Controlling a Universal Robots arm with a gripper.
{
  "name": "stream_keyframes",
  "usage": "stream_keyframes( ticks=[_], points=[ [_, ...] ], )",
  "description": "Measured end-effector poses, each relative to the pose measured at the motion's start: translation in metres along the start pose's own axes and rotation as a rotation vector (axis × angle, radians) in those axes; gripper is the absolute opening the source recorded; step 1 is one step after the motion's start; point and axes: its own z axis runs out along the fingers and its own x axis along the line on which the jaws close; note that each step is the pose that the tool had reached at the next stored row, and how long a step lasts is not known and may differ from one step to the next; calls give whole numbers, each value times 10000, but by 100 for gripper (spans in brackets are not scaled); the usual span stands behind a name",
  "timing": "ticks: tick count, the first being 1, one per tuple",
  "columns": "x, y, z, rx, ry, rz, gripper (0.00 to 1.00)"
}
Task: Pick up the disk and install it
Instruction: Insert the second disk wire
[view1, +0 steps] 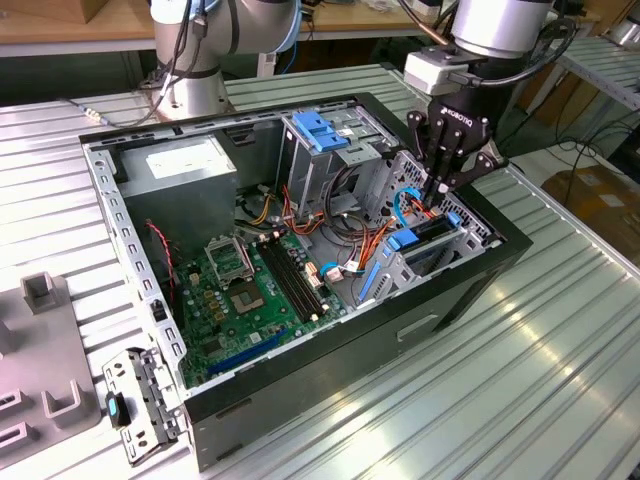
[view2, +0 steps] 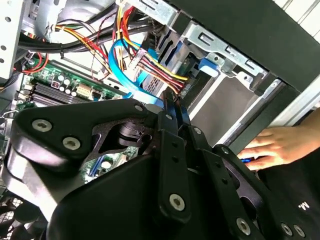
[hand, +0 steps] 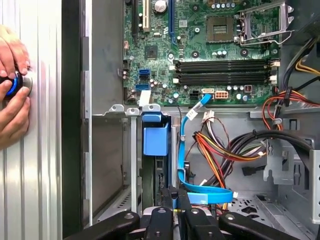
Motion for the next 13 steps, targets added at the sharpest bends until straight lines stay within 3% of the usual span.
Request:
stream_keyframes(
  ticks=[1,2,3,8,13],
  points=[
    [6,14,3,12,-43,-3,16],
    [20,51,10,49,-146,-6,16],
    [26,70,13,72,-169,-9,16],
    [37,137,22,197,-192,-14,16],
    [36,140,22,207,-191,-16,16]
  ],
)
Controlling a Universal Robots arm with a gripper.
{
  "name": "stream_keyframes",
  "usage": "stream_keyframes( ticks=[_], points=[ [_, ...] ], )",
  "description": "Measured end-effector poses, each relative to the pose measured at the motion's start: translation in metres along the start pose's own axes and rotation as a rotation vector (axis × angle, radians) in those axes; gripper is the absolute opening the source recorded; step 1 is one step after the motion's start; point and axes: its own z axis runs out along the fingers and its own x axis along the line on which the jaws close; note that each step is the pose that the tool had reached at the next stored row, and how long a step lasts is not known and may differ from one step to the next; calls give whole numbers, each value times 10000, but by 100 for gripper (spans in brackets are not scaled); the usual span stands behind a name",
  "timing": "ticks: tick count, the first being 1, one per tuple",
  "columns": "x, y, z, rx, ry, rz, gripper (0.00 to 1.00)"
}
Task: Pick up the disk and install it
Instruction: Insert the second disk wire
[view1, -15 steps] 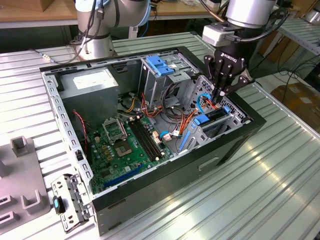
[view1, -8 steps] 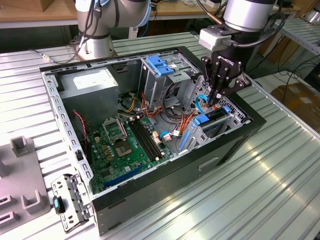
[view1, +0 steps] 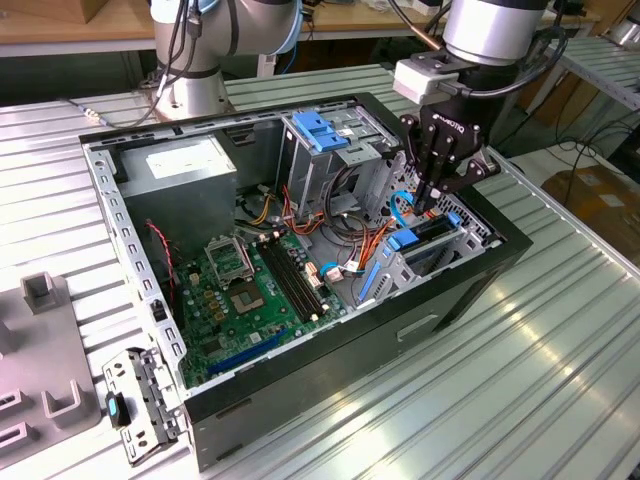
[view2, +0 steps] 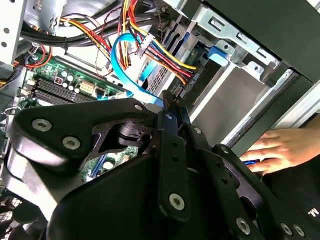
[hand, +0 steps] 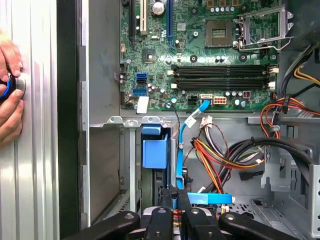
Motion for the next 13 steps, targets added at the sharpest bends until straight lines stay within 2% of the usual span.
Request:
stream_keyframes(
  ticks=[2,4,5,7,8,10,13],
  points=[
    [0,5,1,13,-3,4,16],
    [0,22,1,86,-20,14,16],
    [0,24,2,137,-33,21,16],
    [2,26,3,331,-47,47,16],
    [5,26,4,402,-55,58,16],
    [14,27,9,463,-114,69,16],
    [112,30,40,496,-457,87,16]
  ],
)
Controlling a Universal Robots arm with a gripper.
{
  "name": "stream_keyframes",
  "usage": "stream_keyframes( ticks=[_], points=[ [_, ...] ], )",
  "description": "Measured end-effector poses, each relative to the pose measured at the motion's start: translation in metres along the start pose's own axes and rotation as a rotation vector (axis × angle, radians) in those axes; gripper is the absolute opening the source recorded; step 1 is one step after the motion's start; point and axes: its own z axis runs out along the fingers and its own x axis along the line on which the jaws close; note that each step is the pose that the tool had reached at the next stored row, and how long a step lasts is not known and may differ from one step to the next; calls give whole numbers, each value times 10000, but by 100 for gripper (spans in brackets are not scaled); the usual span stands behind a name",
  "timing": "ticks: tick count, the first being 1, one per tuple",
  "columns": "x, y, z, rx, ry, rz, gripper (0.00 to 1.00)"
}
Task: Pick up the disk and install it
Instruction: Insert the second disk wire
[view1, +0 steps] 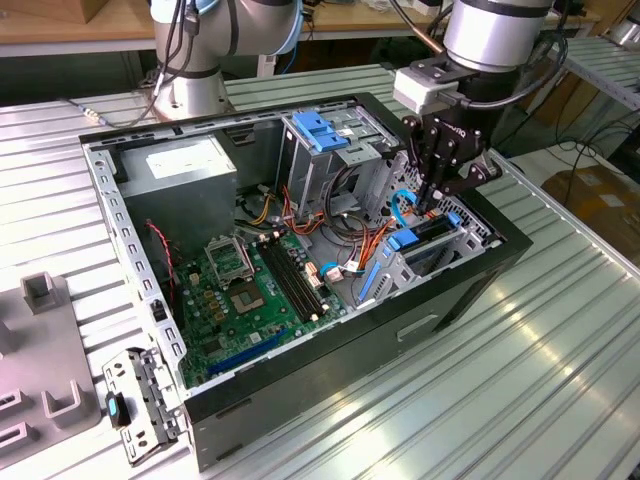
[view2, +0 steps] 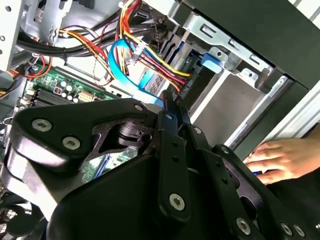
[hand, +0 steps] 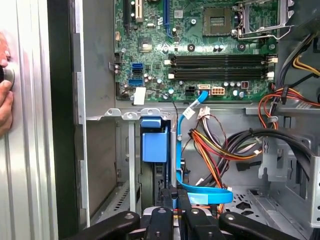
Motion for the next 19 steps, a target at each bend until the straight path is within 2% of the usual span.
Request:
stream_keyframes(
  ticks=[1,2,3,6,11,19],
  points=[
    [66,1,18,16,-134,11,16],
    [96,1,29,30,-187,16,16],
    [110,2,37,40,-208,17,16],
    [151,3,58,61,-251,23,16],
    [164,3,72,58,-324,58,16],
    [161,5,100,58,-364,61,16]
  ],
)
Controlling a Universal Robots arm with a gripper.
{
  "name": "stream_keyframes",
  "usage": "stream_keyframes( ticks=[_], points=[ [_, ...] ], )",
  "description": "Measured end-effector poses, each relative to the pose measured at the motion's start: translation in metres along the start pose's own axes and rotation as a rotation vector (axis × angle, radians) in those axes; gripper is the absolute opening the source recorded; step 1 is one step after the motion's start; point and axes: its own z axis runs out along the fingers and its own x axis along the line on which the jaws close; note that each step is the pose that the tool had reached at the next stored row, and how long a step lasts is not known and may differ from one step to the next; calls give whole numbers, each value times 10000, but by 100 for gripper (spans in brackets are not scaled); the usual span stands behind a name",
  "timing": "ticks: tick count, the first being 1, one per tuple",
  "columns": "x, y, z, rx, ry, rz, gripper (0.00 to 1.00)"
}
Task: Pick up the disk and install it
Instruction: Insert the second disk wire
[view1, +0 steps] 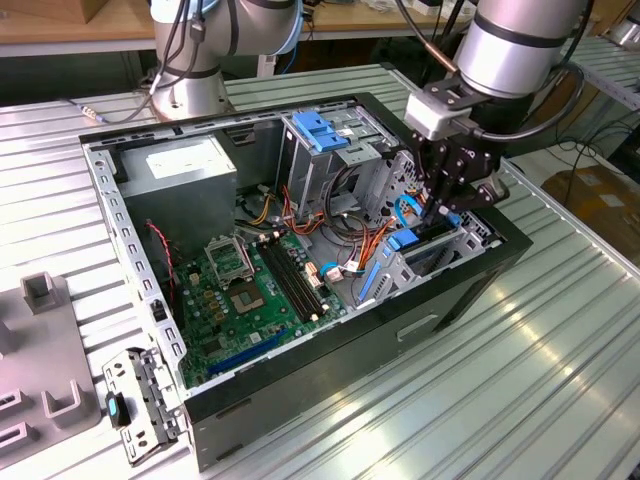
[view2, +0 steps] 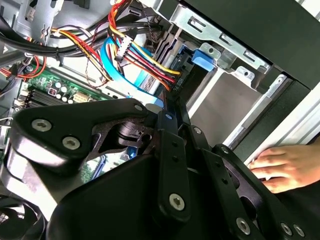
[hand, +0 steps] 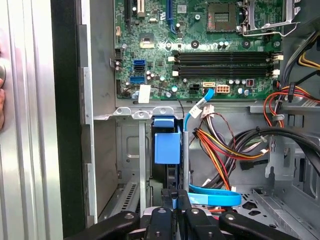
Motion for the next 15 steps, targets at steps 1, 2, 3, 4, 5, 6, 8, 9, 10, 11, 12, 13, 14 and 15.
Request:
stream_keyframes(
  ticks=[1,2,3,4,5,6,8,9,10,11,12,13,14,15],
  points=[
    [-1,0,5,0,-3,0,16],
    [-2,0,8,0,-5,0,16],
    [-3,1,10,0,-5,0,16],
    [-6,1,13,0,-7,1,16],
    [-9,1,14,0,-6,0,16],
    [-11,0,15,0,-7,0,16],
    [-11,0,14,0,-5,-1,16],
    [-11,1,14,0,-5,-1,16],
    [-11,1,14,0,-6,-1,16],
    [-11,0,13,2,-7,0,16],
    [-11,0,2,5,-4,-1,16],
    [-10,-1,-6,7,-5,0,16],
    [-9,-2,-18,9,-6,0,16],
    [-9,-2,-17,10,-8,0,16]
  ],
)
